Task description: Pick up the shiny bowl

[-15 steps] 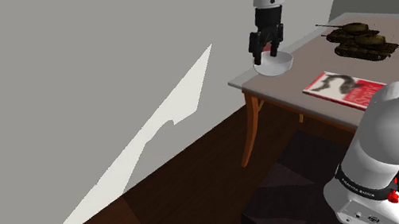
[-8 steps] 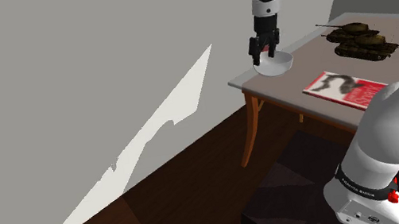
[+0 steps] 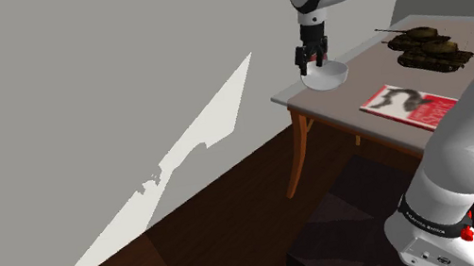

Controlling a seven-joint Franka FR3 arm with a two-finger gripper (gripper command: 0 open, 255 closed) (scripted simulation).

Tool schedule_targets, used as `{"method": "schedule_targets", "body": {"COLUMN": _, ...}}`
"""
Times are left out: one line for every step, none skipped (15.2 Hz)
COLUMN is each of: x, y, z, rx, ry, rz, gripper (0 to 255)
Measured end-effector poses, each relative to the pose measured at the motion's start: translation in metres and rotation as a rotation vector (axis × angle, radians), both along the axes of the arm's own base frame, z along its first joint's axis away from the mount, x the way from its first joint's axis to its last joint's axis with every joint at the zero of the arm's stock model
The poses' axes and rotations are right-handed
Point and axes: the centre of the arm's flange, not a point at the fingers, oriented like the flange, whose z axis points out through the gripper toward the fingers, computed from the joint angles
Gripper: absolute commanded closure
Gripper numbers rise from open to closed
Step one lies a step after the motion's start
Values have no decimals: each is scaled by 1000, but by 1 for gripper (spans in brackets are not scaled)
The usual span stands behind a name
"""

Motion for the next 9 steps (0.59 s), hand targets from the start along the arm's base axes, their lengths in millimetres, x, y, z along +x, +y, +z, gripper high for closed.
{"method": "schedule_targets", "body": {"x": 5, "y": -10, "z": -7, "rx": -4, "ry": 1, "rz": -1, "gripper": 0}}
{"method": "schedule_targets", "body": {"x": 13, "y": -22, "z": -10, "rx": -8, "ry": 2, "rz": -2, "gripper": 0}}
{"method": "schedule_targets", "body": {"x": 18, "y": -32, "z": -14, "rx": -12, "ry": 2, "rz": -2, "gripper": 0}}
{"method": "schedule_targets", "body": {"x": 22, "y": -44, "z": -17, "rx": -16, "ry": 3, "rz": -3, "gripper": 0}}
{"method": "schedule_targets", "body": {"x": 27, "y": -55, "z": -22, "rx": -21, "ry": 3, "rz": -4, "gripper": 0}}
{"method": "schedule_targets", "body": {"x": 32, "y": -67, "z": -28, "rx": -25, "ry": 3, "rz": -4, "gripper": 0}}
{"method": "schedule_targets", "body": {"x": 38, "y": -75, "z": -31, "rx": -29, "ry": 4, "rz": -5, "gripper": 0}}
{"method": "schedule_targets", "body": {"x": 46, "y": -85, "z": -35, "rx": -33, "ry": 3, "rz": -6, "gripper": 0}}
{"method": "schedule_targets", "body": {"x": 48, "y": -91, "z": -38, "rx": -36, "ry": 4, "rz": -6, "gripper": 0}}
